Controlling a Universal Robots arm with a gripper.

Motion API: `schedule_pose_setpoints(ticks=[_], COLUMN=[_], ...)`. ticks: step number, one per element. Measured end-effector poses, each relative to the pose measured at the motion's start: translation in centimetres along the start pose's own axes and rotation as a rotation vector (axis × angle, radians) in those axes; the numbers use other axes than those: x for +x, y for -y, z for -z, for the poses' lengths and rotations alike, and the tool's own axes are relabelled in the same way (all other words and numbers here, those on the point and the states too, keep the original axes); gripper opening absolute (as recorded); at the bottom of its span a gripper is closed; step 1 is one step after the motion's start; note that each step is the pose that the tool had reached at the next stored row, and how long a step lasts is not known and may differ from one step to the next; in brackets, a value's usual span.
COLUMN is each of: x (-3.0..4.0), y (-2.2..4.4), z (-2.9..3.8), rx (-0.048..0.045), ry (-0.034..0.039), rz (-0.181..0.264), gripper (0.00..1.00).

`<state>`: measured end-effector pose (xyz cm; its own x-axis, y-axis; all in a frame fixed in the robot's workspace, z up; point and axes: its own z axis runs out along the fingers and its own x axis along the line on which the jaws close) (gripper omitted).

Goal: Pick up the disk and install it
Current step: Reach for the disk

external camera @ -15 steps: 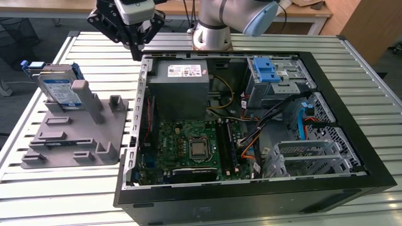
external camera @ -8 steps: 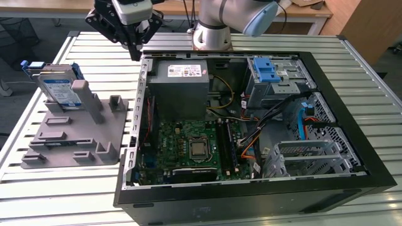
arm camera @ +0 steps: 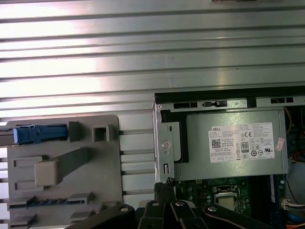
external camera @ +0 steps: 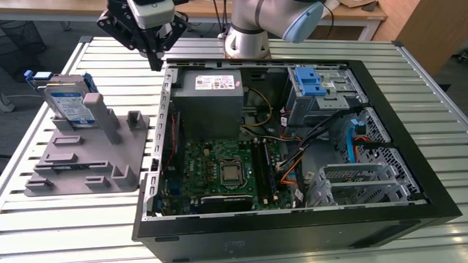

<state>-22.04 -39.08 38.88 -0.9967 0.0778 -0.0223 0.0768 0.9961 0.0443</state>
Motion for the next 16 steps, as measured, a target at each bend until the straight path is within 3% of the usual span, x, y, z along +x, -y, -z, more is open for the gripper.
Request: schedule_pose_setpoints(ticks=[16], x=[0.66], y=[0.05], z=[0.00], rx=[0.0001], ry=[0.0000], rz=[0.000], gripper=[0.11])
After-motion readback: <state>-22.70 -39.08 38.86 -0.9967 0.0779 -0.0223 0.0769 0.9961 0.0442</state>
